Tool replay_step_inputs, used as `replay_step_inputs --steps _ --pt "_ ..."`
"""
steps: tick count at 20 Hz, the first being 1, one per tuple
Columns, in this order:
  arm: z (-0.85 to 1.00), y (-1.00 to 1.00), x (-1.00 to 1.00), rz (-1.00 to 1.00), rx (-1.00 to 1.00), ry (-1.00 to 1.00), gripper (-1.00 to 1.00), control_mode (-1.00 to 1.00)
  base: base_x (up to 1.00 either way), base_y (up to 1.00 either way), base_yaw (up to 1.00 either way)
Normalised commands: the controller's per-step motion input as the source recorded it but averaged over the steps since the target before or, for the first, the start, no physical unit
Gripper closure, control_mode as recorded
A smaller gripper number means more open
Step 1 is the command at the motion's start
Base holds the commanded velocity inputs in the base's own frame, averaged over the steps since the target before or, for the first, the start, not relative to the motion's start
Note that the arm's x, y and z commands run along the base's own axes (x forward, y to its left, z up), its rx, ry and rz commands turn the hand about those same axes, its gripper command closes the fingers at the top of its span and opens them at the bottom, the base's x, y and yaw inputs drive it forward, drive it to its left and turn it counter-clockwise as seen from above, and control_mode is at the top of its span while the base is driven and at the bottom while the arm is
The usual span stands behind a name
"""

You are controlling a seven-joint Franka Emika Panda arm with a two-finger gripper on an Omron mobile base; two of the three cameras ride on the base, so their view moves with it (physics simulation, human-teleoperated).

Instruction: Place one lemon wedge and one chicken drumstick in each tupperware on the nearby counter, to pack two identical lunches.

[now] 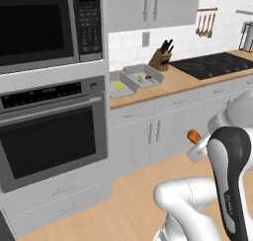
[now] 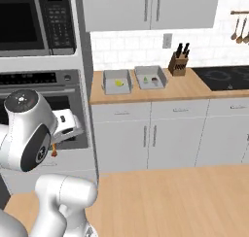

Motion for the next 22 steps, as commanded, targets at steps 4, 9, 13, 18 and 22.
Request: replay_step_inputs --steps 4,9,13,18,22 --pt "0.00 0.00 0.00 0.00 0.00 0.00 1.00 1.00 1.00 -0.83 0.00" --pt "0.00 0.00 0.00 0.00 0.00 0.00 1.00 1.00 1.00 -0.52 0.04" --pt "0.00 0.00 0.00 0.00 0.00 0.00 1.00 1.00 1.00 -0.61 0.05" --pt "0.00 0.00 0.00 0.00 0.00 0.00 1.00 1.00 0.98 -0.71 -0.06" --pt "0.00 0.00 0.00 0.00 0.00 0.00 1.00 1.00 1.00 -0.49 -0.05"
